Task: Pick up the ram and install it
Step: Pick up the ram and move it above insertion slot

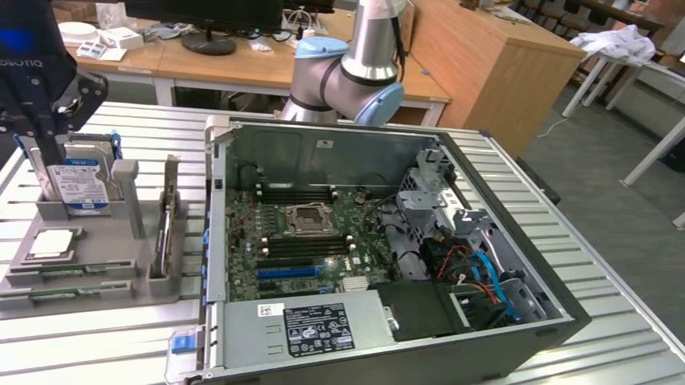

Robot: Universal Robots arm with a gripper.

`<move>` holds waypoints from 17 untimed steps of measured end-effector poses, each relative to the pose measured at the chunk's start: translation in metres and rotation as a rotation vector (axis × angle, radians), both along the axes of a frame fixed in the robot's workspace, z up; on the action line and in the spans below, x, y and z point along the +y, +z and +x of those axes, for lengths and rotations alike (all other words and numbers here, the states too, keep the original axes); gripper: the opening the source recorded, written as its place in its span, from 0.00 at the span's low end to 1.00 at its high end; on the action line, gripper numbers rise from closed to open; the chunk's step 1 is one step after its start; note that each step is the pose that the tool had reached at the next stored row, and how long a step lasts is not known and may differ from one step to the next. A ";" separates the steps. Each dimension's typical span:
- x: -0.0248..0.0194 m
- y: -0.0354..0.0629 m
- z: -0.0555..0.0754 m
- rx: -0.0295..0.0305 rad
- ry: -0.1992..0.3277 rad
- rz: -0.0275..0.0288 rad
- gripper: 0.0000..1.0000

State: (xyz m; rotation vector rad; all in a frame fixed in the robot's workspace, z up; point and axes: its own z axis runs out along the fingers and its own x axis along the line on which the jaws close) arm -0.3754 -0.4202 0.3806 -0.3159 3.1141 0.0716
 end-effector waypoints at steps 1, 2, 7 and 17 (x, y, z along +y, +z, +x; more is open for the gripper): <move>0.0000 0.0000 0.000 0.0000 0.017 -0.0001 0.11; 0.0000 0.0000 0.000 0.0000 0.035 -0.0001 0.11; 0.0000 0.0000 0.000 0.0000 0.126 -0.0001 0.11; 0.0000 -0.0001 0.000 0.0000 0.307 -0.0001 0.11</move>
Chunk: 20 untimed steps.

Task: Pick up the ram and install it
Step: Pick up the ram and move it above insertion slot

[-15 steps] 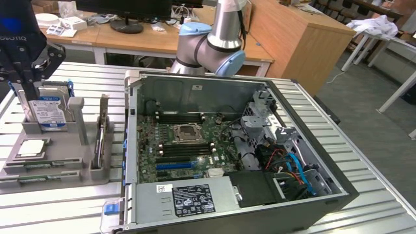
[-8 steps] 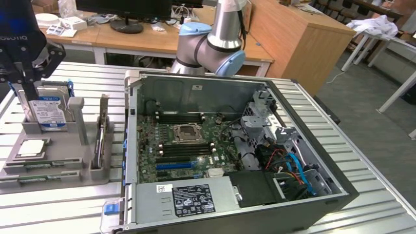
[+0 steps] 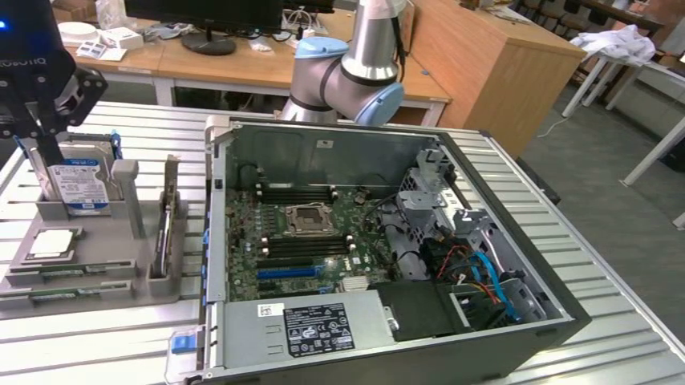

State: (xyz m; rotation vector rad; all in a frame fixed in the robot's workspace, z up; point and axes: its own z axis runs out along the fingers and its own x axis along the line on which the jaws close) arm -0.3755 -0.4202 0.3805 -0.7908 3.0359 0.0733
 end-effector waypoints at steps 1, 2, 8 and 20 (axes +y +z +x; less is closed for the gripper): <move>0.0000 0.0000 0.000 0.0000 0.018 0.0000 0.11; 0.0000 0.0000 0.000 0.0000 0.036 0.0000 0.11; 0.0000 -0.0001 0.000 0.0000 0.146 0.0000 0.11; 0.0000 -0.0004 0.000 -0.0001 0.364 0.0000 0.11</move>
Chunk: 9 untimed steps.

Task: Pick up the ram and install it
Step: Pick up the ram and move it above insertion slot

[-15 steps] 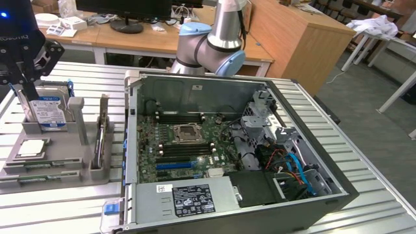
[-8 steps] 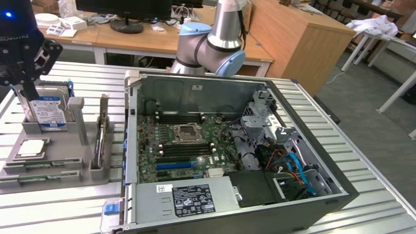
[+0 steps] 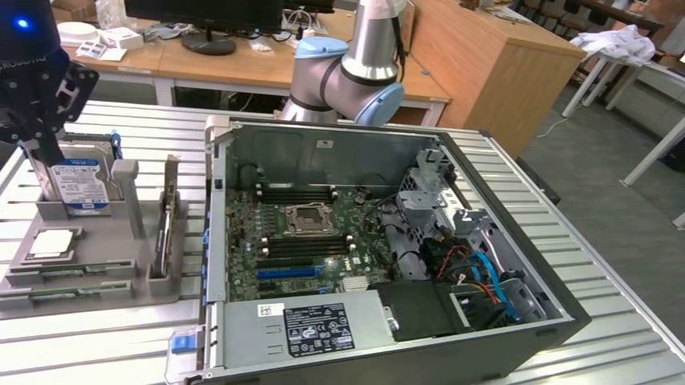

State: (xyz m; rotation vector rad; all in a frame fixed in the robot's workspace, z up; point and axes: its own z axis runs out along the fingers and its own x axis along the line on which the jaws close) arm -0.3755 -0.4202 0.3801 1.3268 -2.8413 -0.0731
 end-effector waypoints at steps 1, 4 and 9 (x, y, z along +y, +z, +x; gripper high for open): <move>0.0000 0.0000 0.000 0.0001 0.018 0.0000 0.11; 0.0000 -0.0001 0.000 0.0001 0.072 0.0000 0.11; 0.0000 -0.0002 0.000 0.0001 0.164 0.0000 0.11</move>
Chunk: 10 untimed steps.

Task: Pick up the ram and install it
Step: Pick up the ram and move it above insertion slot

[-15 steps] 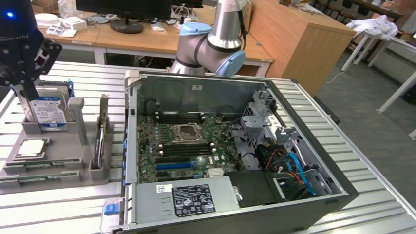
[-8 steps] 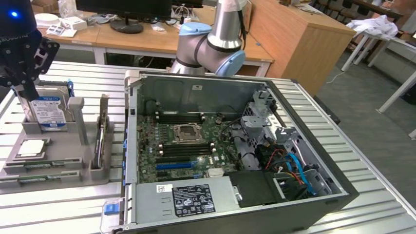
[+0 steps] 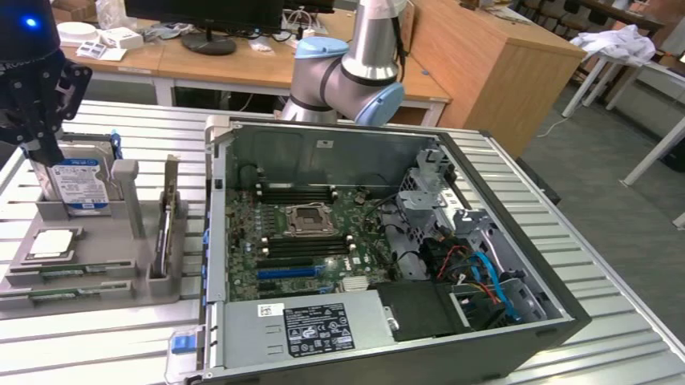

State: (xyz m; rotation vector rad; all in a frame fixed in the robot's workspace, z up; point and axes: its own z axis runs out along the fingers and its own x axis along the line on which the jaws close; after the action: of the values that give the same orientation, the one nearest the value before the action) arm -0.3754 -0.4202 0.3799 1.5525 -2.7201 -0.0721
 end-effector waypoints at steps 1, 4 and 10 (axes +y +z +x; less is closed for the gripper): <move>0.0000 0.0000 0.000 0.0000 0.018 0.0000 0.11; 0.0000 -0.0001 0.000 0.0000 0.073 0.0000 0.11; 0.0000 -0.0002 0.000 0.0000 0.183 0.0000 0.11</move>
State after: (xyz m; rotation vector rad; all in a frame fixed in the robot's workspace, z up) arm -0.3754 -0.4202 0.3797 1.7917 -2.5638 -0.0705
